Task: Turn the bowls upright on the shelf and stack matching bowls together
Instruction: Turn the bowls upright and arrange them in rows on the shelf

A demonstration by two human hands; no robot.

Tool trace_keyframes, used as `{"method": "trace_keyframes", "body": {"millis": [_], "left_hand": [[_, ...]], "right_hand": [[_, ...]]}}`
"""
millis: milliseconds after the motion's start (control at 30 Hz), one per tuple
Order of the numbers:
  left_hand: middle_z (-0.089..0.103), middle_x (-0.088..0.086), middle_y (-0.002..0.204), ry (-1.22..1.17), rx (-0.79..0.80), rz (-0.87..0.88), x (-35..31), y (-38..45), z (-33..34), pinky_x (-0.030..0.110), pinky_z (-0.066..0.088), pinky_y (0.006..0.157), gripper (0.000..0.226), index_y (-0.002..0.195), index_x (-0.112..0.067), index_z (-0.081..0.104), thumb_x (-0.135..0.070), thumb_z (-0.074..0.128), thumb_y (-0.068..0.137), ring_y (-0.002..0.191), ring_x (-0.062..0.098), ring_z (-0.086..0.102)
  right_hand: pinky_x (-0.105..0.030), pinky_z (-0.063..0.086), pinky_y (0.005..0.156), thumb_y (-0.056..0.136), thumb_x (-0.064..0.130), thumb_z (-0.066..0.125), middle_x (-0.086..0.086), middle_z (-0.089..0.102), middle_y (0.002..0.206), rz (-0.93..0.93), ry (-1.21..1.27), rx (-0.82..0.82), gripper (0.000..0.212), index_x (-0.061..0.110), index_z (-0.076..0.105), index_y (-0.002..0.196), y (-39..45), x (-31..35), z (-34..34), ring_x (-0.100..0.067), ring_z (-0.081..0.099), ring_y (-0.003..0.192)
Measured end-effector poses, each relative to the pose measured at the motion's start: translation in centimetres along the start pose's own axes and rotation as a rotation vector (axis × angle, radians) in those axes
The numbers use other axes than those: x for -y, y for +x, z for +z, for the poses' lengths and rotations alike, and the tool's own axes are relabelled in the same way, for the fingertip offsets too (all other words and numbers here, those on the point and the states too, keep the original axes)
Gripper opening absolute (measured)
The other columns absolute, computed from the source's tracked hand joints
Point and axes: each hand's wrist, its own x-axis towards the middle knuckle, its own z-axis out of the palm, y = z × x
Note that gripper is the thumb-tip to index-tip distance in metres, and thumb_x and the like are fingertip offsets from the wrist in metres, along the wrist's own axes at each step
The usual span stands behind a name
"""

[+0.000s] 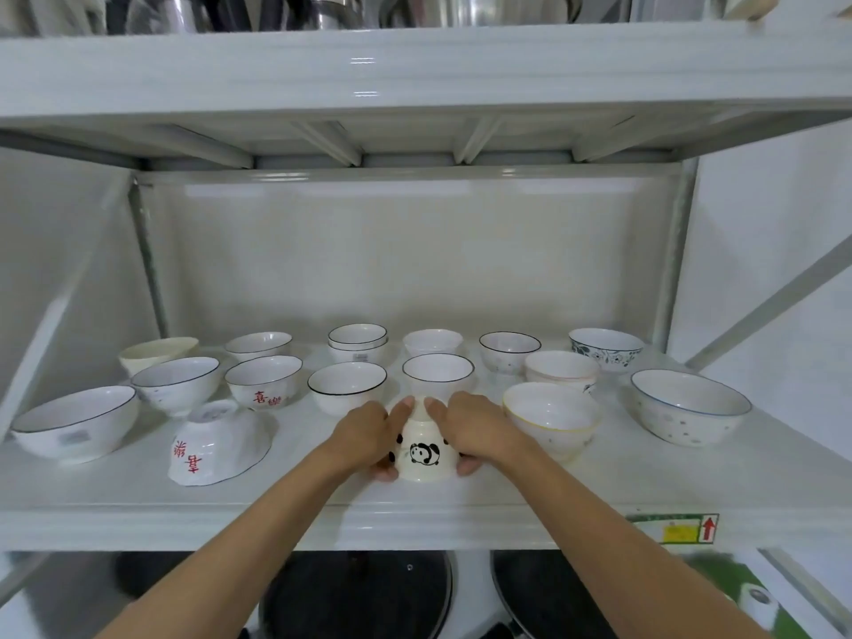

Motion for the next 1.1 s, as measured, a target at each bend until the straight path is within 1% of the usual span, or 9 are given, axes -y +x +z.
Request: {"method": "trace_keyframes", "body": {"millis": [67, 167, 267, 367, 533, 700, 833, 967, 1100], "left_hand": [[0.072, 0.024, 0.073, -0.036, -0.029, 0.016, 0.0, -0.2, -0.1, 0.036, 0.057, 0.073, 0.057, 0.074, -0.006, 0.054, -0.053, 0.034, 0.098, 0.060, 0.033, 0.069], [0.073, 0.017, 0.075, -0.051, -0.144, 0.074, 0.3, -0.2, -0.6, 0.042, 0.058, 0.073, 0.049, 0.090, -0.003, 0.051, -0.051, 0.040, 0.097, 0.059, 0.032, 0.070], [0.072, 0.011, 0.077, -0.194, -0.255, 0.139, 0.6, -0.3, -1.6, 0.048, 0.058, 0.070, 0.039, 0.100, -0.011, 0.044, -0.049, 0.050, 0.093, 0.057, 0.030, 0.071], [0.068, 0.004, 0.088, -0.364, -0.336, 0.213, 0.3, -0.8, -3.0, 0.039, 0.060, 0.065, 0.037, 0.110, -0.018, 0.045, -0.044, 0.061, 0.089, 0.054, 0.024, 0.070], [0.051, -0.010, 0.116, -0.348, -0.392, 0.421, 0.8, -1.3, -3.7, 0.017, 0.052, 0.070, 0.050, 0.122, -0.035, 0.041, -0.038, 0.072, 0.083, 0.089, 0.013, 0.064], [0.045, -0.010, 0.127, -0.308, -0.280, 0.540, 2.3, -1.4, -3.5, 0.022, 0.055, 0.087, 0.067, 0.130, -0.040, 0.043, -0.026, 0.081, 0.076, 0.110, 0.010, 0.059], [0.054, -0.013, 0.127, -0.364, -0.126, 0.471, 2.6, -1.4, -3.5, 0.019, 0.054, 0.088, 0.077, 0.138, -0.032, 0.042, -0.032, 0.082, 0.073, 0.112, 0.003, 0.061], [0.070, -0.001, 0.110, -0.465, -0.068, 0.276, 3.6, -0.8, -3.7, 0.037, 0.048, 0.103, 0.097, 0.143, -0.021, 0.040, -0.072, 0.063, 0.064, 0.106, 0.010, 0.066], [0.068, -0.001, 0.109, -0.320, 0.002, 0.220, 4.2, -0.4, -3.8, 0.033, 0.045, 0.105, 0.096, 0.143, -0.019, 0.043, -0.071, 0.067, 0.067, 0.111, 0.009, 0.062]], "right_hand": [[-0.029, 0.045, 0.069, 0.100, 0.046, 0.026, -0.019, 0.074, 0.090, 0.008, 0.035, -0.037, 0.044, 0.009, 0.049, 0.096, 0.5, 0.1, 0.3, -0.026, 0.067, 0.062], [-0.035, 0.045, 0.088, 0.101, 0.045, 0.030, -0.020, 0.066, 0.109, -0.052, 0.009, -0.149, 0.043, 0.007, 0.050, 0.102, 0.5, 0.8, 0.5, -0.036, 0.064, 0.101], [-0.038, 0.043, 0.092, 0.101, 0.046, 0.032, -0.018, 0.052, 0.123, -0.105, 0.119, -0.319, 0.049, 0.006, 0.050, 0.122, 0.6, 1.7, 0.1, -0.036, 0.056, 0.110], [-0.043, 0.046, 0.095, 0.099, 0.046, 0.034, -0.010, 0.056, 0.118, -0.185, 0.366, -0.406, 0.041, 0.017, 0.055, 0.118, 1.3, 2.1, -0.6, -0.029, 0.057, 0.110], [-0.040, 0.062, 0.067, 0.099, 0.049, 0.034, -0.025, 0.068, 0.100, 0.052, 1.096, -0.088, 0.055, 0.001, 0.061, 0.103, 2.2, 1.1, -2.8, -0.038, 0.071, 0.080], [-0.023, 0.053, 0.048, 0.096, 0.064, 0.026, -0.023, 0.072, 0.085, 0.141, 1.014, 0.141, 0.075, -0.002, 0.062, 0.108, 2.3, 0.1, -3.6, -0.028, 0.069, 0.060], [-0.026, 0.057, 0.050, 0.099, 0.033, 0.035, -0.025, 0.068, 0.081, 0.154, 0.987, 0.139, 0.037, 0.002, 0.054, 0.110, 2.6, 0.3, -2.6, -0.029, 0.068, 0.051], [-0.034, 0.059, 0.055, 0.095, 0.015, 0.033, -0.027, 0.062, 0.085, 0.146, 0.908, 0.115, 0.030, -0.005, 0.049, 0.112, 2.7, 0.3, -1.2, -0.035, 0.067, 0.054], [-0.049, 0.061, 0.068, 0.091, 0.008, 0.037, -0.029, 0.061, 0.098, 0.124, 0.790, 0.068, 0.024, -0.006, 0.053, 0.103, 3.3, 0.3, 0.0, -0.041, 0.070, 0.070]]}}
